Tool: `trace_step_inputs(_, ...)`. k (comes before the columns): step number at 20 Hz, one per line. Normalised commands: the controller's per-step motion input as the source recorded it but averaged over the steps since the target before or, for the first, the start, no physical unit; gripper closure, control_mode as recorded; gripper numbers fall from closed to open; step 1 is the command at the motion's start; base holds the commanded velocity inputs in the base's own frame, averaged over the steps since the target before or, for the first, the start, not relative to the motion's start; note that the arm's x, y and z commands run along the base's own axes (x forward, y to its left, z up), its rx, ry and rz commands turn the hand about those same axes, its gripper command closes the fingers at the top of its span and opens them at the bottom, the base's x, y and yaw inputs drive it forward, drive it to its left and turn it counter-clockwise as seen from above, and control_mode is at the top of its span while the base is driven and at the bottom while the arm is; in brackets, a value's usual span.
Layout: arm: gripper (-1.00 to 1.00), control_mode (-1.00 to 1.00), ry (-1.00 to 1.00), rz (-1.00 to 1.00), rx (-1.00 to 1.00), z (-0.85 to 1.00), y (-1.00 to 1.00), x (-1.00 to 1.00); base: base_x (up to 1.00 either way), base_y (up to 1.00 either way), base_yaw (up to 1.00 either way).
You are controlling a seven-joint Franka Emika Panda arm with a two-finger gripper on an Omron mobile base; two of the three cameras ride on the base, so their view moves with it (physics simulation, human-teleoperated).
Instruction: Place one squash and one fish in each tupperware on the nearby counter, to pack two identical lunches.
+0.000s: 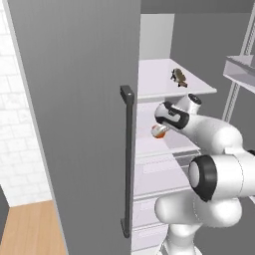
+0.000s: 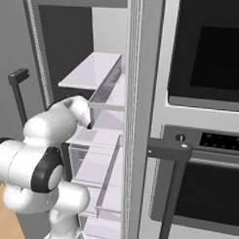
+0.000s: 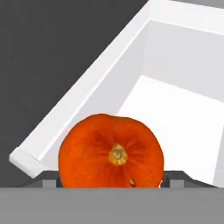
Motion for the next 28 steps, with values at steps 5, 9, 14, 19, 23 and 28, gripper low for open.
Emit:
trace_step_inputs(5, 1.0, -1.0, 0.2, 0.0, -0.05, 0.73, 0.05, -0.71, 0.0, 0.0, 0.0)
trace_step_inputs(9, 1.0, -1.0, -0.01, 0.0, -0.03, 0.6, 0.0, -1.0, 0.0, 0.0, 0.0)
trace_step_inputs(14, 1.0, -1.0, -0.06, 0.0, -0.07, 0.3, 0.31, -1.0, 0.0, 0.0, 0.0)
trace_step_inputs(19, 1.0, -1.0, -0.06, -0.12, -0.01, 0.14, 0.26, -0.99, 0.0, 0.0, 0.0)
trace_step_inputs(23, 1.0, -1.0, -0.05, -0.24, 0.0, 0.68, -0.06, -1.0, 0.0, 0.0, 0.0)
trace_step_inputs(28, 1.0, -1.0, -0.03, -0.12, -0.06, 0.98, 0.0, -0.98, 0.0, 0.0, 0.0)
